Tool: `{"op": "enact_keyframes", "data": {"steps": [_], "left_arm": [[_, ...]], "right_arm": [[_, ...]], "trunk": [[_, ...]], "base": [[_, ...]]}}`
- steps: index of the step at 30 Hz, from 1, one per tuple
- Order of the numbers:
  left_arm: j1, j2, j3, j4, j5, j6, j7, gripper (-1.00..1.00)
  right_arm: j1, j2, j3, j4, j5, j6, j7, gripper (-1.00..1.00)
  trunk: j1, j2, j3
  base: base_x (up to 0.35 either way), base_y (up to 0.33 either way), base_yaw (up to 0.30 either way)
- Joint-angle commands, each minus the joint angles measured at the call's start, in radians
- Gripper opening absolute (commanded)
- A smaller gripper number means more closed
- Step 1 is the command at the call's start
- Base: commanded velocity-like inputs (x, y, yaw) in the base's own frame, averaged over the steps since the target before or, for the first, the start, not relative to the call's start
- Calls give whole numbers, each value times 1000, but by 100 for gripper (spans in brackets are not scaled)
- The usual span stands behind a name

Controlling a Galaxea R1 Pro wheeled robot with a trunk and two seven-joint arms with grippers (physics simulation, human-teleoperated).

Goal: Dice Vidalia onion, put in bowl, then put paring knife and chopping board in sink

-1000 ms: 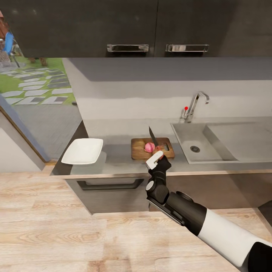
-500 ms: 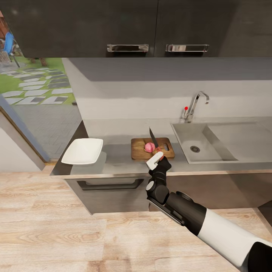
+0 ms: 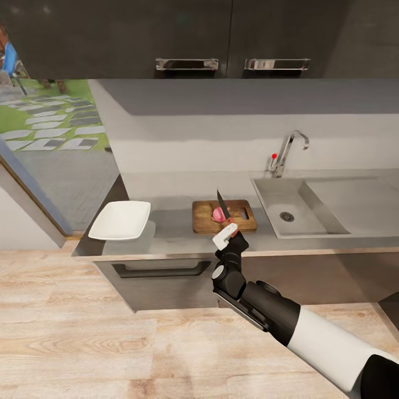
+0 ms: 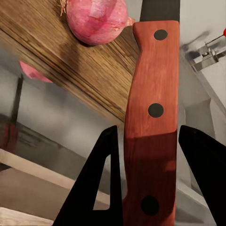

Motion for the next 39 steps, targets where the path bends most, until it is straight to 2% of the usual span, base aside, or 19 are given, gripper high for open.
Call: {"op": "enact_keyframes", "data": {"steps": [1,30,39], "left_arm": [[0,1,-4,-2,5,-2,6,100],[0,1,-4,5,5,-2,6,100],[0,1,-4,5,5,-2,6,100]], "right_arm": [[-2,0,4,-1,-9,4,-11,-100],[-2,4,3,20,-9,4,-11,-100],[-2,3,3,19,-9,4,-11,-100]], "trunk": [[1,-2,-3],[1,-2,-50],[1,-2,-50]], "base": [[50,0,0],[17,0,0],[0,0,0]]}}
